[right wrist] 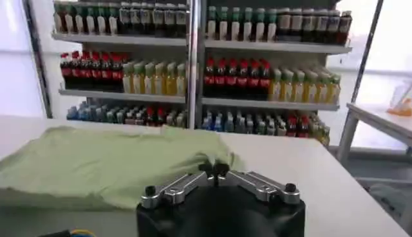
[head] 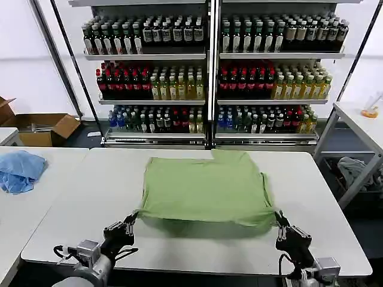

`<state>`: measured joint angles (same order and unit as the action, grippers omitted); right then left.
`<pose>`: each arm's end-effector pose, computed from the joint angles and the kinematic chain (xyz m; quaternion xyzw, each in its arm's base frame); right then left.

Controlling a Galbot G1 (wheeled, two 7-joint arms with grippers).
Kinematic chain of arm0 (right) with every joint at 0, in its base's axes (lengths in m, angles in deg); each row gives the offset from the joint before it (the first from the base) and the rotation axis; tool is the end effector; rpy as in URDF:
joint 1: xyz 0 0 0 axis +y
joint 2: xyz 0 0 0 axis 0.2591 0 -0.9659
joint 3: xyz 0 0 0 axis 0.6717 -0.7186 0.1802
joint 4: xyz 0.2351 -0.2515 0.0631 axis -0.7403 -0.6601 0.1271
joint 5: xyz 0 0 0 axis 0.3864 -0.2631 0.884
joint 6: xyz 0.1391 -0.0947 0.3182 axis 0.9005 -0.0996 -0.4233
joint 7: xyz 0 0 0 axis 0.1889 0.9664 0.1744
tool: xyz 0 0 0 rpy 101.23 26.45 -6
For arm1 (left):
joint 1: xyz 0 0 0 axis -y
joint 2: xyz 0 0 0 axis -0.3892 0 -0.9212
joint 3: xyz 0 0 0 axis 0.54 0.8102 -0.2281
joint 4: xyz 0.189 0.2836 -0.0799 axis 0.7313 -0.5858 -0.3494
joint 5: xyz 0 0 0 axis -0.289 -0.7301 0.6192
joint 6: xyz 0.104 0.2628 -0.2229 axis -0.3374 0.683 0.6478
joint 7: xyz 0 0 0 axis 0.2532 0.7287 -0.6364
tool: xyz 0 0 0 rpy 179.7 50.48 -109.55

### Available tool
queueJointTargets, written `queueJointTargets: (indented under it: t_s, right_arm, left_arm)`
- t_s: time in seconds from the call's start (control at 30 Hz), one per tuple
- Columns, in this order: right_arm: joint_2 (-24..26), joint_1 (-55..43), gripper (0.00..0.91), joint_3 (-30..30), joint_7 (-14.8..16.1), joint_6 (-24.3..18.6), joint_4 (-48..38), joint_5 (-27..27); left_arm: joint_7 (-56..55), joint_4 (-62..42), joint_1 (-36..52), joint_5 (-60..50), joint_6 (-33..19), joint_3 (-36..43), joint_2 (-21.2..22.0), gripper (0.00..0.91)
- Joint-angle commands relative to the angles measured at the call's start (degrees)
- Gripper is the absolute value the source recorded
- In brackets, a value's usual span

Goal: Fold and organize the clothes.

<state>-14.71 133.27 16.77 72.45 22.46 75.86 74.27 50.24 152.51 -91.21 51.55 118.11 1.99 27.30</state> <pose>0.1953 -0.0589 -0.2321 0.0310 -0.9899 0.0531 0.1280 0.2118 0.0453 -0.2445 -0.0993 -0.9733 -0.0463 0.2018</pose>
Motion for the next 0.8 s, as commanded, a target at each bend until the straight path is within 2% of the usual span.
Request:
queueJointTargets:
  t_s: [0.03,0.27,0.5,0.57,0.6,0.63,0.8]
  right_arm:
    - [1.8,-12.1,0.000,-4.5,-0.1,0.3,-9.6,1.0]
    - [1.4,-15.5,0.000,-6.8,-0.1,0.5,-13.3,0.8]
    - [0.4,-16.5,0.000,-8.7,0.3,1.3,-15.3,-0.5]
    - [-0.2,-16.7,0.000,-9.4,0.3,2.1,-16.1,-1.4]
    - [-0.5,-16.7,0.786,-9.7,0.6,3.0,-16.3,-1.9]
    - [-0.8,-16.5,0.907,-9.9,1.2,3.0,-16.3,-2.3]
    - [-1.3,-14.9,0.907,-9.6,2.1,2.7,-15.1,-3.4]
  left_arm:
    - [-0.1,-11.7,12.4,-1.0,-0.2,5.3,-0.5,0.030]
    - [-0.2,-17.0,17.6,-1.7,-0.6,7.5,-0.2,0.030]
    - [-0.3,-19.1,19.1,-3.8,-1.0,9.2,0.3,0.040]
    - [-0.4,-19.3,19.1,-4.1,-0.8,9.3,0.6,0.181]
    - [-0.4,-19.3,19.1,-4.1,-0.6,9.3,0.8,0.887]
    - [-0.5,-19.1,18.9,-4.0,-0.6,9.3,1.0,0.907]
    - [-0.8,-17.6,17.1,-4.1,-1.0,8.1,1.5,0.907]
